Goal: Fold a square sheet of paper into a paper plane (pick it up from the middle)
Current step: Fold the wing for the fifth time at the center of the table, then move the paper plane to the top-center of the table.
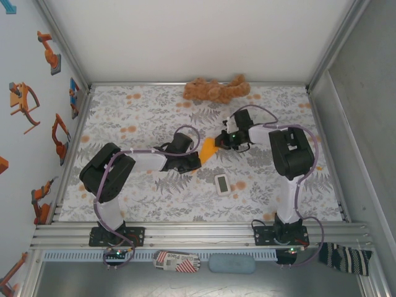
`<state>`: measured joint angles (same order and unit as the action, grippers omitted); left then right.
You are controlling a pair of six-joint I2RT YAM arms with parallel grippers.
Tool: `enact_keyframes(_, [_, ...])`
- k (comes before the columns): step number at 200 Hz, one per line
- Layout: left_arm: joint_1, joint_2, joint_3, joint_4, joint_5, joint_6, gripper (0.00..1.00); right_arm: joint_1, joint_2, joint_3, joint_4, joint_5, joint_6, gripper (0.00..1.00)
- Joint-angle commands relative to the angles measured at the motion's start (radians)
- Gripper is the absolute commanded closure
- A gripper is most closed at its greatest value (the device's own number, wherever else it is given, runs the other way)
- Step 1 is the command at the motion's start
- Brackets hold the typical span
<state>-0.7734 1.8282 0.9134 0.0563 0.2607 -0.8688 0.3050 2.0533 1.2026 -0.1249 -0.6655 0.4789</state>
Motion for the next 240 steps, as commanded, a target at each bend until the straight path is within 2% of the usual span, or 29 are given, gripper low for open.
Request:
enact_keyframes(1, [-0.011,0.025,-0.033,-0.151,0.010,-0.001,0.97,-0.074,0.019,0.027,0.031,0.076,0.007,1.00])
enact_keyframes(28, [-0.018,0.022,0.033,-0.160,0.038,0.036,0.94,-0.103,-0.035,0.028,-0.001,0.126,0.002,0.99])
enact_keyframes(68, [-0.020,-0.033,0.120,-0.145,0.057,0.052,0.87,-0.101,-0.191,-0.005,-0.087,0.223,0.007,0.97])
enact_keyframes(102, [-0.012,-0.153,0.112,-0.138,-0.003,0.059,0.71,-0.062,-0.322,-0.066,-0.144,0.281,0.036,0.89])
enact_keyframes(136, [0.045,-0.285,0.027,-0.177,-0.072,0.082,0.47,0.032,-0.386,-0.081,-0.222,0.382,0.120,0.74])
enact_keyframes(145, [0.069,-0.320,-0.005,-0.196,-0.093,0.090,0.41,0.057,-0.388,-0.075,-0.264,0.435,0.178,0.73])
enact_keyframes(162, [0.116,-0.390,-0.068,-0.227,-0.142,0.105,0.31,0.109,-0.385,-0.078,-0.289,0.458,0.264,0.72])
enact_keyframes(194, [0.179,-0.529,-0.176,-0.303,-0.279,0.139,0.12,0.231,-0.343,0.002,-0.415,0.630,0.360,0.60])
enact_keyframes(212, [0.217,-0.588,-0.228,-0.327,-0.311,0.147,0.06,0.290,-0.291,0.059,-0.455,0.686,0.406,0.58])
enact_keyframes(240, [0.266,-0.640,-0.285,-0.336,-0.306,0.151,0.04,0.360,-0.189,0.166,-0.514,0.758,0.452,0.56])
